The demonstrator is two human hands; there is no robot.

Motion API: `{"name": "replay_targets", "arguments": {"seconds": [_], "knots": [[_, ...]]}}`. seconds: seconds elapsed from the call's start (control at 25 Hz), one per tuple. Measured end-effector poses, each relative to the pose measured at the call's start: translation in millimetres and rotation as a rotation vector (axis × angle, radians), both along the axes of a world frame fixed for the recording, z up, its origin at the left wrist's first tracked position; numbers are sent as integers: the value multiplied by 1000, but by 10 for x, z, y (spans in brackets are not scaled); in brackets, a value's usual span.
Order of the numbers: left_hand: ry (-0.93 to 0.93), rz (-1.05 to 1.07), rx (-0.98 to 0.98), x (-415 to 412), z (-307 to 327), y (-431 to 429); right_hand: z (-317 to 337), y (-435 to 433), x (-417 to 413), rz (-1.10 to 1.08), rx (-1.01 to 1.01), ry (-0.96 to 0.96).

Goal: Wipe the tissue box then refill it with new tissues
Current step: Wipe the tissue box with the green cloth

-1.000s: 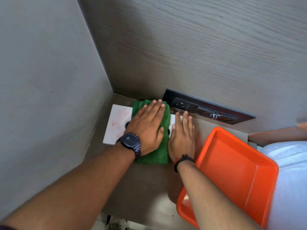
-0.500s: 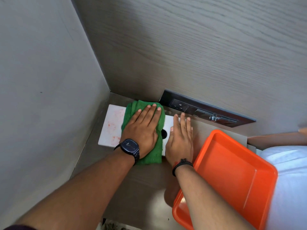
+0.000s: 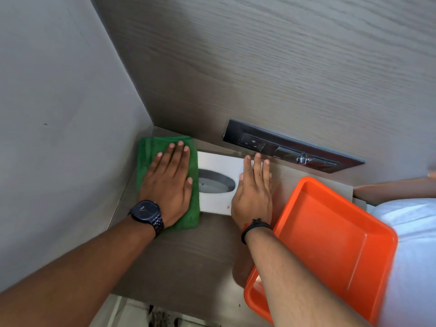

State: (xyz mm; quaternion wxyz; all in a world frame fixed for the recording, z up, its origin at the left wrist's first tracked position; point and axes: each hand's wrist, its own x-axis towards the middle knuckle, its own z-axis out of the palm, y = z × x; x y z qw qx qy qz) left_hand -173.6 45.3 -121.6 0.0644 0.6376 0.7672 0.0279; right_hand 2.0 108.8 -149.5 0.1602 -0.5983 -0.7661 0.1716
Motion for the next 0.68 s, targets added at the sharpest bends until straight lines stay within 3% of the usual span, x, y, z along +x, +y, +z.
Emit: {"name": "replay_targets", "arguments": {"seconds": [0.2,0.68], "knots": [[-3,-70,34,-151,-12,13,3,4,27,27,-26,28],[-58,99,36,-266,-23,-289,-21,-1,32,63,-14,32]]}}
